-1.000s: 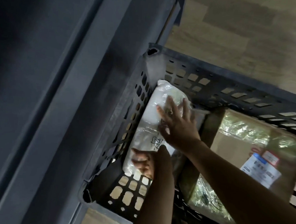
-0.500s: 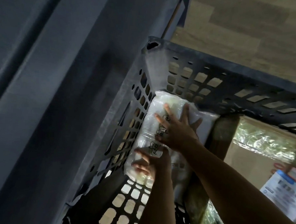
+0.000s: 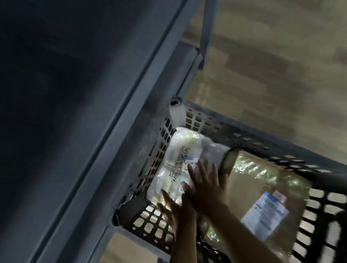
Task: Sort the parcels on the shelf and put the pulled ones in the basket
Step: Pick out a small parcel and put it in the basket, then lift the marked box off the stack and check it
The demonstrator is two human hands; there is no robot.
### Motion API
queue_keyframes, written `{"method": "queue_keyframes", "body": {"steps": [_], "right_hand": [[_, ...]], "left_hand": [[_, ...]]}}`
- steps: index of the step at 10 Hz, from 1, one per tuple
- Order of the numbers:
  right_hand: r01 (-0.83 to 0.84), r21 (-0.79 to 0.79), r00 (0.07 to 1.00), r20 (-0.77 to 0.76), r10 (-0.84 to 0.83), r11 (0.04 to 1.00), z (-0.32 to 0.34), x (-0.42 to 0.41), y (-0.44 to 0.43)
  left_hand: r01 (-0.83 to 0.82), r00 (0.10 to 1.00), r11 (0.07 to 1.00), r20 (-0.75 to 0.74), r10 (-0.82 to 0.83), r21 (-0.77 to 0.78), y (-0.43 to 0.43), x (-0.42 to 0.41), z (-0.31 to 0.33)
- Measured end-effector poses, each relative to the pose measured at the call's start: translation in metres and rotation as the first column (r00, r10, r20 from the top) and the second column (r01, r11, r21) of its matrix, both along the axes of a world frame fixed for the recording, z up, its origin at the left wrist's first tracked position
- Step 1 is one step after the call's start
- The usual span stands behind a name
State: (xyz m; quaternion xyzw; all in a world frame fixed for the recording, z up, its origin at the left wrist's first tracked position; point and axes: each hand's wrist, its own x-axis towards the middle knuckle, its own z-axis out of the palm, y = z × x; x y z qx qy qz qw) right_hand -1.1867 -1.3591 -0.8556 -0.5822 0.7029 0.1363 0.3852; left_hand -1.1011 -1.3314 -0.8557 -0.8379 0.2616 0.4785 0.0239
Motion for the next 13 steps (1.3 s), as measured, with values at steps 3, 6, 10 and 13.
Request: {"method": "queue_keyframes", "body": {"steps": [3, 6, 10, 13], "right_hand": [[-0.155, -0.044, 0.985, -0.084, 0.151, 0.987, 0.193, -0.006, -0.022], [-0.132, -0.278, 0.989, -0.094, 0.11, 0.952, 0.38, 0.007, -0.005], [-0.241, -0.276, 0.963, 0.053, 0.265, 0.93, 0.625, 0.082, -0.002], [-0.219, -0.429, 0.96, 0.066, 0.272, 0.876, 0.656, 0.078, -0.008]], "left_hand": [[-0.01, 1.0, 0.948, -0.018, 0.004, -0.319, -0.031, 0.004, 0.201], [0.311, 0.928, 0.716, 0.361, -0.088, -0.624, -0.025, 0.054, 0.344], [0.0, 1.0, 0.84, -0.021, -0.013, -0.543, 0.021, 0.12, 0.609], [-0.081, 0.995, 0.848, 0.008, 0.1, -0.523, 0.014, 0.145, 0.634]]}}
